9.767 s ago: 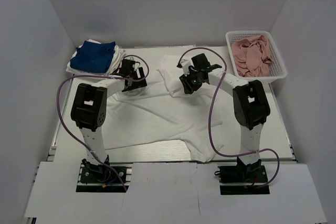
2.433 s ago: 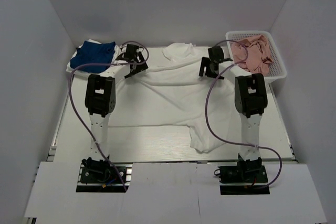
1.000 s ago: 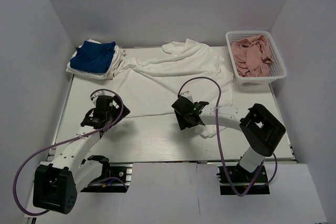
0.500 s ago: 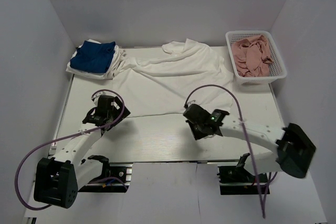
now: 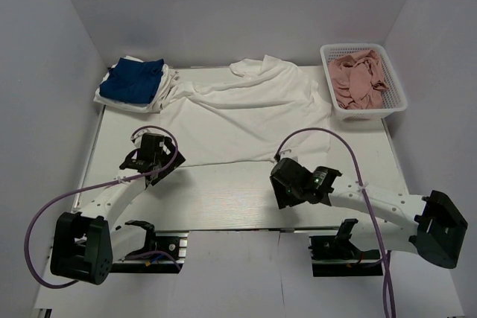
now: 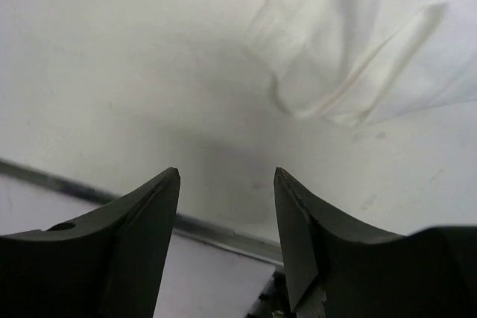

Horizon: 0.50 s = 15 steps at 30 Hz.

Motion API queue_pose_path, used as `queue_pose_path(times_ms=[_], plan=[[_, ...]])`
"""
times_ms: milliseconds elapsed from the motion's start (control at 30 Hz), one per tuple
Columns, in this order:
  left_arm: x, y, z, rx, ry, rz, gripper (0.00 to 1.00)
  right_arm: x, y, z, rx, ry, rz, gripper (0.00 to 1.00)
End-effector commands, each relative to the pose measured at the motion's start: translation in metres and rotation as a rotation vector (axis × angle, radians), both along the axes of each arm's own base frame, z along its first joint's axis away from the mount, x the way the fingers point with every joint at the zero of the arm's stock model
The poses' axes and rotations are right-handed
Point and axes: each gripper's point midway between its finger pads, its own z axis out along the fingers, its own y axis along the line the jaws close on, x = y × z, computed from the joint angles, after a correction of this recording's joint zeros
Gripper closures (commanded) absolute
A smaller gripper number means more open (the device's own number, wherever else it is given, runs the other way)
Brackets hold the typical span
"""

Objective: Fold and stack the t-shirts
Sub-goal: Flatten out the tshirt

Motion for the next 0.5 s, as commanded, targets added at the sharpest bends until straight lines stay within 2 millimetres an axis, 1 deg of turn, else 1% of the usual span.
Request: queue_pose_path(times_ms=[0, 33, 67, 100, 133, 167, 200, 267, 300, 367, 433, 467], plan=[[0.008, -0.002, 0.013, -0.007, -0.041, 0.003, 0.00, 0.049, 0.001, 0.026, 0.000, -0.202, -0.243, 0.40], [0.010, -0.002, 0.015, -0.009, -0.052, 0.003, 0.00, 0.054, 0.002, 0.027, -0.010, -0.217, -0.271, 0.40], [0.011, -0.003, 0.017, -0.012, -0.062, 0.003, 0.00, 0.059, -0.002, 0.023, -0.041, -0.237, -0.298, 0.40], [0.008, -0.004, 0.014, -0.017, -0.052, -0.002, 0.00, 0.063, 0.000, 0.020, -0.051, -0.240, -0.324, 0.40], [0.009, -0.004, 0.017, -0.019, -0.064, -0.002, 0.00, 0.066, -0.002, 0.017, -0.067, -0.243, -0.343, 0.40], [0.009, -0.003, 0.017, -0.014, -0.064, -0.009, 0.00, 0.073, -0.005, 0.018, -0.084, -0.273, -0.360, 0.42], [0.009, -0.003, 0.017, -0.013, -0.064, -0.009, 0.00, 0.074, -0.008, 0.008, -0.130, -0.263, -0.377, 0.43], [0.009, -0.004, 0.019, -0.015, -0.073, -0.009, 0.00, 0.078, -0.011, 0.004, -0.168, -0.271, -0.385, 0.51], [0.009, -0.004, 0.019, -0.015, -0.073, -0.009, 0.00, 0.080, -0.015, -0.004, -0.212, -0.260, -0.386, 0.54], [0.007, -0.001, 0.016, -0.006, -0.065, -0.004, 0.00, 0.082, -0.020, -0.010, -0.248, -0.259, -0.392, 0.62], [0.007, 0.001, 0.016, -0.006, -0.065, 0.005, 0.00, 0.080, -0.023, -0.015, -0.266, -0.250, -0.391, 0.85], [0.009, 0.001, 0.017, -0.008, -0.074, 0.005, 0.00, 0.078, -0.024, -0.015, -0.259, -0.245, -0.395, 0.93]])
